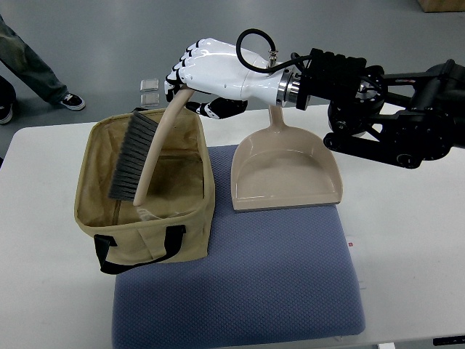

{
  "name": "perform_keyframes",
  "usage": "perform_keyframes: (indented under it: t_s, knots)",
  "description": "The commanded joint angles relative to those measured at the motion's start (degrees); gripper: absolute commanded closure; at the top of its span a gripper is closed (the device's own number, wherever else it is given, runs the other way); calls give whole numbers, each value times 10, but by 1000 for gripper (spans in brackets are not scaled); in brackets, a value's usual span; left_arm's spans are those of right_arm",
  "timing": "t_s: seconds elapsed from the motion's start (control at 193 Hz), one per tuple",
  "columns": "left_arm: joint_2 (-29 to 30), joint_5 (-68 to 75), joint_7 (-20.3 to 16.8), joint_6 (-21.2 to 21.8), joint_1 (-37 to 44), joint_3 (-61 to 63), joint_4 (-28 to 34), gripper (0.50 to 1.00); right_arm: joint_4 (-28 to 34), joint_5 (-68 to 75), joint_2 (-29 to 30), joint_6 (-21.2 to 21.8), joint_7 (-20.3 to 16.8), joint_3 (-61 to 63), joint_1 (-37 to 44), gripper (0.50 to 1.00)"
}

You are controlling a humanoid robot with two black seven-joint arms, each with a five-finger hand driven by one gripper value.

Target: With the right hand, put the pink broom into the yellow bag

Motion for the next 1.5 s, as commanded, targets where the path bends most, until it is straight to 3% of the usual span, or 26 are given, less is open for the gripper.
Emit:
perform_keyframes:
  t_s: [0.0,0.119,0.358,0.554,0.72,0.803,0.943,1.244,1.497]
  knots:
    - [0,0,0,0,0,0,-1,500,-4,1,-8,4,1,2,0,640]
    - [0,0,0,0,0,0,0,500,-5,4,-26,7,3,13,-8,611]
    - [0,0,0,0,0,0,-1,500,-4,22,-64,15,20,77,-47,607]
    - [0,0,0,0,0,0,0,500,-4,33,-87,131,27,247,-140,605]
    - [0,0,0,0,0,0,0,500,-5,152,-84,245,25,399,-220,605]
    - [0,0,0,0,0,0,0,500,-8,223,-81,272,25,443,-250,605]
    - [0,0,0,0,0,0,0,500,-23,364,-75,275,26,468,-295,605]
    - [0,0,0,0,0,0,0,500,-146,606,-37,285,27,506,-336,605]
    - [0,0,0,0,0,0,0,500,-262,644,4,388,27,579,-378,605]
